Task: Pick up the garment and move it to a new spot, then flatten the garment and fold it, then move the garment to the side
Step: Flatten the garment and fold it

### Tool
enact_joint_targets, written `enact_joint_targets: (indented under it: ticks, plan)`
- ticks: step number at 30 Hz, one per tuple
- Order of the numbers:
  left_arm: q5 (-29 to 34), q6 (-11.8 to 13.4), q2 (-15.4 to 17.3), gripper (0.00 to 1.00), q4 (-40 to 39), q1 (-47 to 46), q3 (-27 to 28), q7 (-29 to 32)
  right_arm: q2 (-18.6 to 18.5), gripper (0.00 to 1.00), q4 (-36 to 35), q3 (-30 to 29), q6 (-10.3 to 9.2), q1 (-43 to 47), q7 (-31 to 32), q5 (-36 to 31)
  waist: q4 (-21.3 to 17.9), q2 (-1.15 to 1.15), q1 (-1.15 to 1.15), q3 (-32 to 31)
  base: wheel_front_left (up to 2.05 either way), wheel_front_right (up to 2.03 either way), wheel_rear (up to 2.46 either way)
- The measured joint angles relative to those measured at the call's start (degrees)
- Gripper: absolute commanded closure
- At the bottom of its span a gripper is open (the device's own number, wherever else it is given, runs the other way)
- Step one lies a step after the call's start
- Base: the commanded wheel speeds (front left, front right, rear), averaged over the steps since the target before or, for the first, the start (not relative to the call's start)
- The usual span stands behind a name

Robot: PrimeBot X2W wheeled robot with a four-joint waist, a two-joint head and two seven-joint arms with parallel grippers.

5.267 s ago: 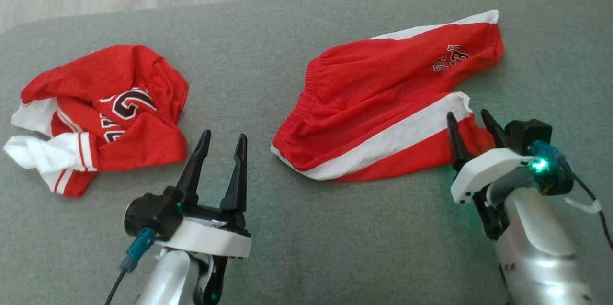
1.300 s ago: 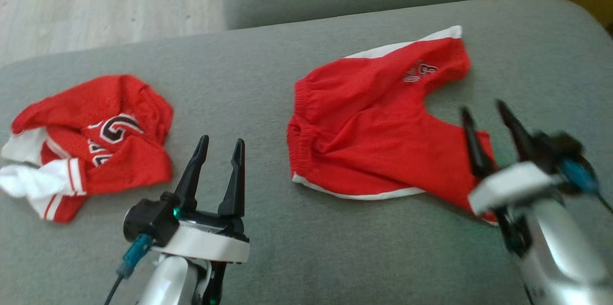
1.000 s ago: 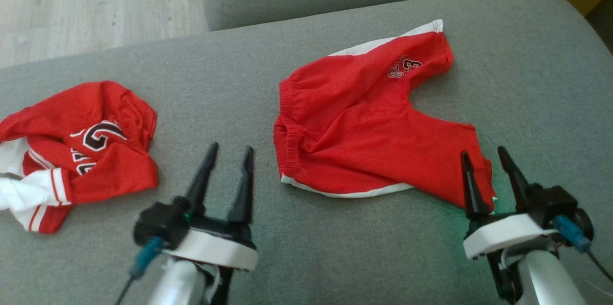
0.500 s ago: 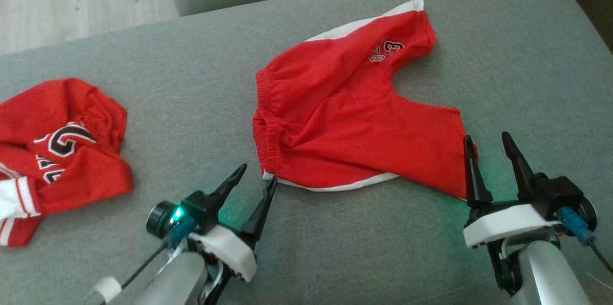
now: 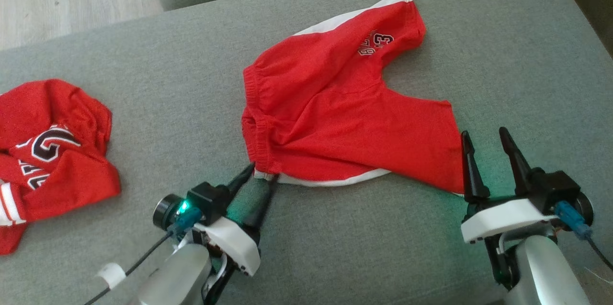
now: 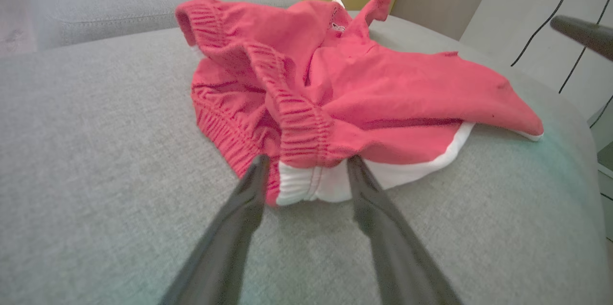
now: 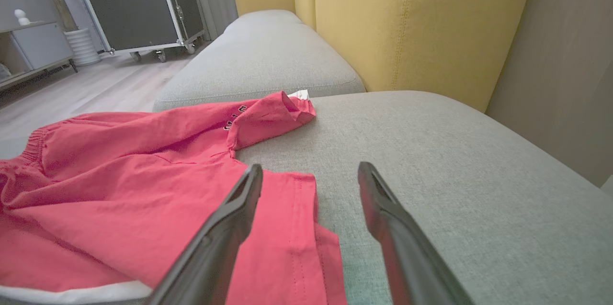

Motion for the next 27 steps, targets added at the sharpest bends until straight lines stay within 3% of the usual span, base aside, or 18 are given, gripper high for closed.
enact_joint_targets:
  ticks: [1, 12, 27]
  plan:
    - [-0.2, 0.0, 0.1, 1.0, -0.4, 0.0, 0.1, 0.0, 0.0, 0.0, 0.4, 0.0, 0.0, 0.0, 0.0, -0.2, 0.0, 0.0, 0.0, -0.1, 0.0, 0.0, 0.0]
    - [4.1, 0.0, 0.9, 1.0, -9.7, 2.0, 7.6, 0.0, 0.0, 0.0, 1.7, 0.9, 0.0, 0.8, 3.9, -5.1, -1.0, 0.0, 0.0, -1.0, 0.0, 0.0, 0.0]
    - [8.4, 0.0, -1.2, 1.0, -12.1, 4.3, 12.1, -0.1, -3.2, 0.0, 3.1, 6.0, 0.0, 4.3, 15.7, -8.5, 0.8, 0.0, -0.01, -1.1, 0.0, 0.0, 0.0]
